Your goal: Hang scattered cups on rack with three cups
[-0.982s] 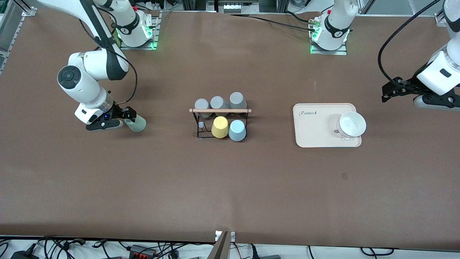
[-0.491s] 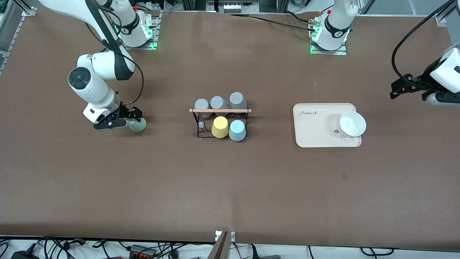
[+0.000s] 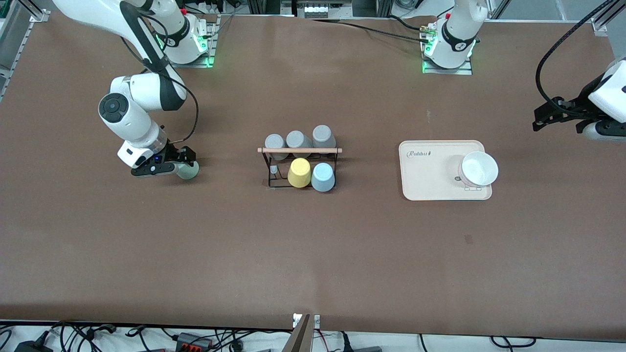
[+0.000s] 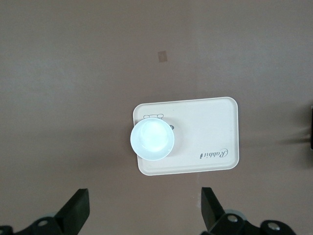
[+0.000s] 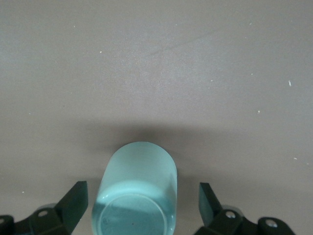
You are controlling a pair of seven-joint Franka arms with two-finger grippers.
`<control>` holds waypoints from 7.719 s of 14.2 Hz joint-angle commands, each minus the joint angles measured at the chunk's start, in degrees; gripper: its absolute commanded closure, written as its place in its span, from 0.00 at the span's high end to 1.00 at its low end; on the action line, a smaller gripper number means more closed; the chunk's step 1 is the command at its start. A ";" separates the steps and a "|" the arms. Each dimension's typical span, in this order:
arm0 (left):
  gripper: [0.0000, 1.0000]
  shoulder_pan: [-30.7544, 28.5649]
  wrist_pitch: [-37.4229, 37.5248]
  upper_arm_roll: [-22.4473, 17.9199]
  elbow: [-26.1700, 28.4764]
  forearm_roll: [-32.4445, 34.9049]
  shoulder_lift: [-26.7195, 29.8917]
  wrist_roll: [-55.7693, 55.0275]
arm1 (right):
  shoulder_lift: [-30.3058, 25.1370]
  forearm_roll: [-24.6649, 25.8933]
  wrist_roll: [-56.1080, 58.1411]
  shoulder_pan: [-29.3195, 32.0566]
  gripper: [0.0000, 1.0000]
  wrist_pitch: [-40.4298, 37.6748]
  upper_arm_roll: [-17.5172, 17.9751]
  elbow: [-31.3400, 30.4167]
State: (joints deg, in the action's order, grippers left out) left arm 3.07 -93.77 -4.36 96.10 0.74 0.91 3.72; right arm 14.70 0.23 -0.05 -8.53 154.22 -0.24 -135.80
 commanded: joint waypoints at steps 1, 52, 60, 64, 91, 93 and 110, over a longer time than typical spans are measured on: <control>1.00 -0.09 1.14 0.14 -0.65 -0.21 0.32 0.93 | -0.20 0.21 -0.92 -0.25 0.72 0.91 0.15 -0.61; 1.00 -1.23 2.37 0.49 -2.67 -0.12 -1.18 1.11 | 17.02 9.87 -57.87 -24.95 0.63 -31.26 5.08 45.10; 1.00 -1.14 2.37 0.49 -2.67 -0.12 -1.09 1.02 | 16.06 10.05 -55.59 -24.34 1.00 -32.22 5.08 45.27; 1.00 -0.97 2.37 0.58 -2.76 -0.12 -1.09 1.02 | 10.89 6.74 -50.25 -20.22 1.00 -38.97 5.51 45.54; 1.00 -0.88 0.70 4.36 -2.50 0.49 0.14 0.85 | -12.60 2.76 0.31 14.07 1.00 -64.93 0.59 44.57; 1.00 -0.88 0.87 4.54 -2.58 0.49 0.14 0.76 | -12.60 2.76 0.31 13.81 1.00 -63.87 0.59 44.48; 1.00 -0.97 1.14 4.80 -2.67 0.41 0.14 0.41 | -10.31 -1.55 -1.72 13.63 1.00 -64.57 1.03 47.21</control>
State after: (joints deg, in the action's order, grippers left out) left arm 2.26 -93.23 0.15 94.05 0.75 0.64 3.84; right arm 3.65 -0.24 -1.59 4.95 89.90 0.72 -90.03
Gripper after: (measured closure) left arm 0.000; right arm 0.000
